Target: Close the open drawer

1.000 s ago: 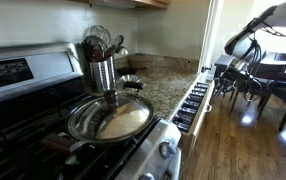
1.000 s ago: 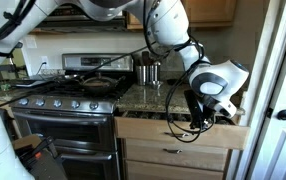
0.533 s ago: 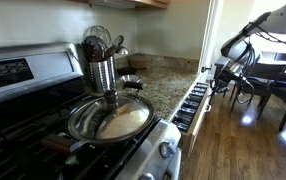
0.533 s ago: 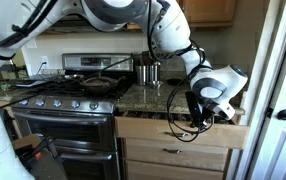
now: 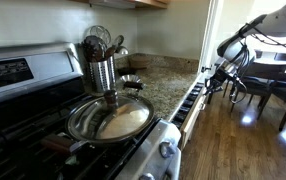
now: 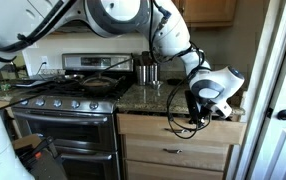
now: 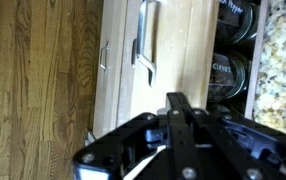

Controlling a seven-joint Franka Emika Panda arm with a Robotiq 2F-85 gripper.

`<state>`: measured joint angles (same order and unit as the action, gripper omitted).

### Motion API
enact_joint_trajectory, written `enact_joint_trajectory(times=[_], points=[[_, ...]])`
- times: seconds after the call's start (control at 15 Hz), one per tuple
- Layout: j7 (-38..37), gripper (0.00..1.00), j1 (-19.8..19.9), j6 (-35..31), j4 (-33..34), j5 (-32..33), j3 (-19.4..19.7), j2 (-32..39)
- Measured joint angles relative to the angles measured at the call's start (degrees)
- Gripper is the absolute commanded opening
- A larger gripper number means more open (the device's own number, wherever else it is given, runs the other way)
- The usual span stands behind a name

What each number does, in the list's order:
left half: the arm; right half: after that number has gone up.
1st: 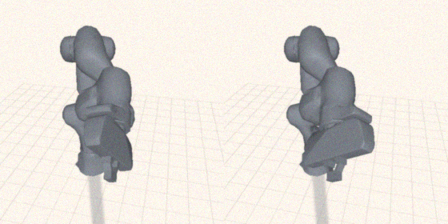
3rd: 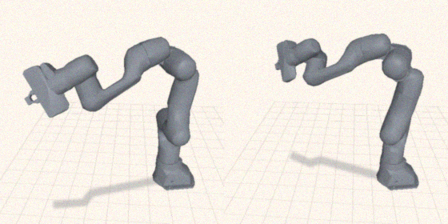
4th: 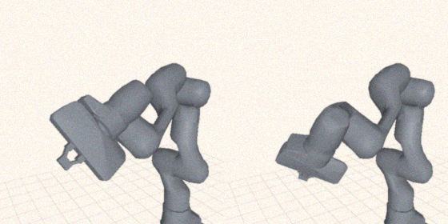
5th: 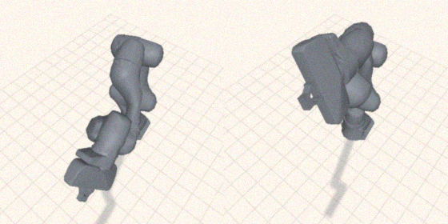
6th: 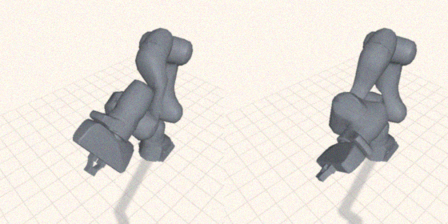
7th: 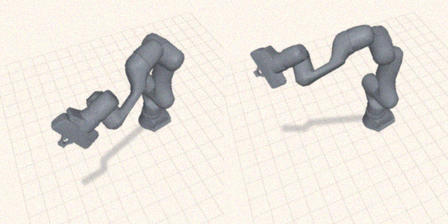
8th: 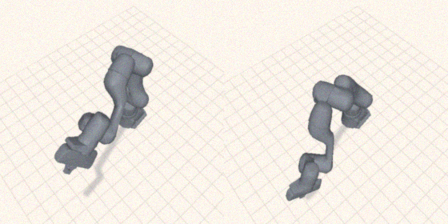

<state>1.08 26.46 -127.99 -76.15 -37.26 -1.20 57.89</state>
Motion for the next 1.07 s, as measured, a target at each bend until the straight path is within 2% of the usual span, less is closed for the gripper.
enact_joint_trajectory(times=[0.73, 0.8, 0.93, 1.07], points=[[1.1, 0.04, 0.1, -0.1, 5.8, -2.3, -2.6, 4.0], [1.4, 0.29, 0.1, -0.1, 5.9, -2.3, -2.6, 4.0], [2.1, 0.32, 0.1, -0.1, 5.6, -2.2, -2.5, 3.5], [3.8, 0.45, 0.3, -0.1, 3.5, -2.1, -2.0, 1.0]])
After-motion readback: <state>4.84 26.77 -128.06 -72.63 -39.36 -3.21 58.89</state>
